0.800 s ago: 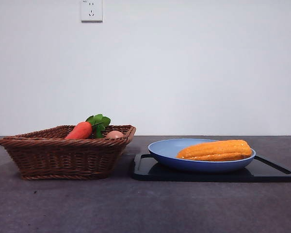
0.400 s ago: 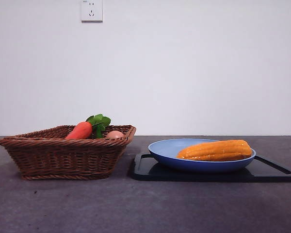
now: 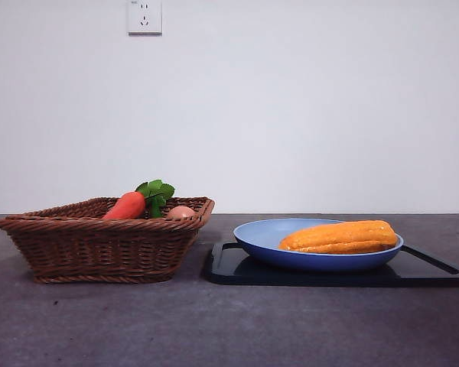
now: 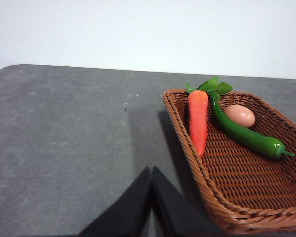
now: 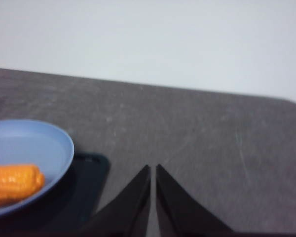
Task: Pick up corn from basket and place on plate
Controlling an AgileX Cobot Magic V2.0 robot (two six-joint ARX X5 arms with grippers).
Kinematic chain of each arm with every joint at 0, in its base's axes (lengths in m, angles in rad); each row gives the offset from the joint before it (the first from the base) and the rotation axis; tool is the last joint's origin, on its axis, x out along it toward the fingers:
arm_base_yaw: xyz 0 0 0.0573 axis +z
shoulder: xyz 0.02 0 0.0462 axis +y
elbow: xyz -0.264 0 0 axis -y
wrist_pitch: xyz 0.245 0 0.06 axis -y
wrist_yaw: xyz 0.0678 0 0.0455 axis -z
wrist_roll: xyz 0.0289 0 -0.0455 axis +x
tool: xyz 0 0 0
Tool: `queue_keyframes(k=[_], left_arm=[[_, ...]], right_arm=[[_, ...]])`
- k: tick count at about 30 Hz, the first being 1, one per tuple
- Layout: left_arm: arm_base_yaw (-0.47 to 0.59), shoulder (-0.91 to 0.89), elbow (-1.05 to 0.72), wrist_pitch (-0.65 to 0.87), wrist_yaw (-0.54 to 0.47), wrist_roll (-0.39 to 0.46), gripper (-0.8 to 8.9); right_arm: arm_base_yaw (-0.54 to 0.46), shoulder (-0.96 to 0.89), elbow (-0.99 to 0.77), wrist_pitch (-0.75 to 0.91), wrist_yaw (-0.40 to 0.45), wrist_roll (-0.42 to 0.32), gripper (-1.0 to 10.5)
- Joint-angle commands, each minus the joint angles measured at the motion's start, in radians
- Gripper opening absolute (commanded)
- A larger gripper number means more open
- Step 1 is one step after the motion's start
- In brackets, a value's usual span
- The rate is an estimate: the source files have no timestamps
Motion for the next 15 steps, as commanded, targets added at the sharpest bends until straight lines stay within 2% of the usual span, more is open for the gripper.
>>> queue_keyframes(k=[1,8,15], left_arm=[[0.002,0.0,-0.028,0.011,-0.001,-0.002,0.04],[0.002,0.0,-0.028,0.011,-0.001,-0.002,0.04],[0.002,0.0,-0.028,0.011,-0.001,-0.002,0.04]], right_arm=[[-0.002,-0.023,-0.024,-0.013,0.005,0.048,0.0],[-0.001,-0.024,-0.024,-0.123,0.005,0.043,0.0],[-0.002,-0.024,-0.024,-0.117,0.005,0.047,0.0]])
